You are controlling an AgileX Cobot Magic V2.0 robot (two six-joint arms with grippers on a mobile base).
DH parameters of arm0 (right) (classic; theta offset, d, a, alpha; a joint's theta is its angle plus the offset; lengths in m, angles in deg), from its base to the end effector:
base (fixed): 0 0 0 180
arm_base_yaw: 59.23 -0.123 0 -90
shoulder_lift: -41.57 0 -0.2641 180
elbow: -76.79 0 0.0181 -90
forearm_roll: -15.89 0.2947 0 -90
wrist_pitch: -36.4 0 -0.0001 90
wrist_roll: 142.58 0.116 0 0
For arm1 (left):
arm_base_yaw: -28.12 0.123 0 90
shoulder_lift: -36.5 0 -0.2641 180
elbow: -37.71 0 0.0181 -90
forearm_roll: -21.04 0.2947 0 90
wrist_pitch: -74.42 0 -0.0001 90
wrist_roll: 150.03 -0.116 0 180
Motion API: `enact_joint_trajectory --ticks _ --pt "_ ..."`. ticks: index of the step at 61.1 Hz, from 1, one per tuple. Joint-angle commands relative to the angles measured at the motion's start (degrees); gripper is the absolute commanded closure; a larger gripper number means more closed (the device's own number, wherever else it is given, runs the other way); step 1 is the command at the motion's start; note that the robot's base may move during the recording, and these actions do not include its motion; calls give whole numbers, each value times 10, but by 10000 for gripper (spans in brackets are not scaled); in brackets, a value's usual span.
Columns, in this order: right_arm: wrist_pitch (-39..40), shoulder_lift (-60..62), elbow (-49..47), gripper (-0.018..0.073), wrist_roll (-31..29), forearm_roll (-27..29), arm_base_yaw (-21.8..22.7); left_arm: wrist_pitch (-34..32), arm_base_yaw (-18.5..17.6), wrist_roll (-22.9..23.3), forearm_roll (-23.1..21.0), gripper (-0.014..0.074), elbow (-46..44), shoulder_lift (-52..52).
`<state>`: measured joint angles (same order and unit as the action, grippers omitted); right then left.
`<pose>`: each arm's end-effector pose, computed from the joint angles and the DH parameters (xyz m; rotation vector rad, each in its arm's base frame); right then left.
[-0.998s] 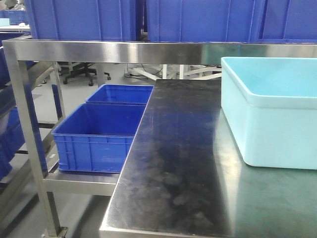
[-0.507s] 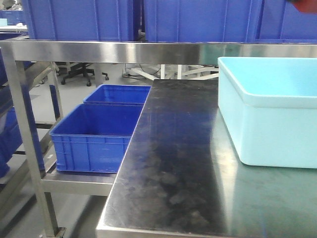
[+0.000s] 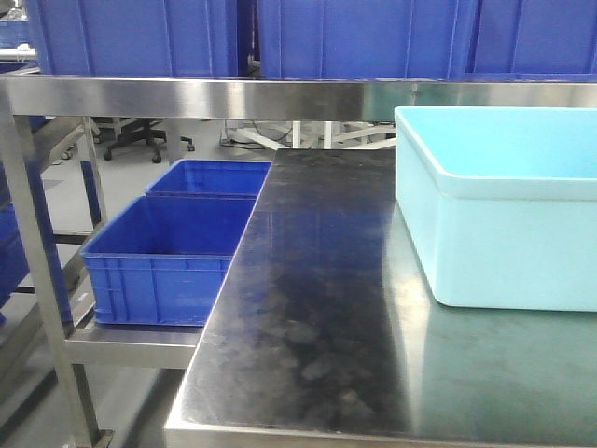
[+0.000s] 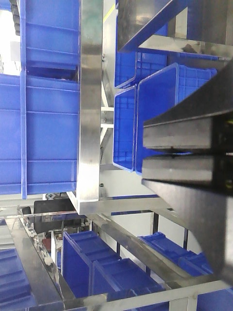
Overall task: Pick red cube and place on left shelf
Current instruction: 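Lift the red cube up out of the tub with the right gripper, then hold the red cube raised above the tub rim in the right gripper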
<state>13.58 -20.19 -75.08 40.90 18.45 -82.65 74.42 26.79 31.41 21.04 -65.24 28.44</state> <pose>0.2531 0.1118 0.3295 -0.3144 1.9583 0.3501 0.1461 -0.0034 0.2130 -0.0014 1.4856 -0.0391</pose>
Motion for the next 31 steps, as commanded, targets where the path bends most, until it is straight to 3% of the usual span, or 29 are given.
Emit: enact_joint_trajectory --ticks 1,31 --pt "59 38 13 503 -1 -7 1 -50 1 0 0 495 14 8" --pt "145 176 177 503 -1 -8 3 -50 1 0 0 495 14 8"
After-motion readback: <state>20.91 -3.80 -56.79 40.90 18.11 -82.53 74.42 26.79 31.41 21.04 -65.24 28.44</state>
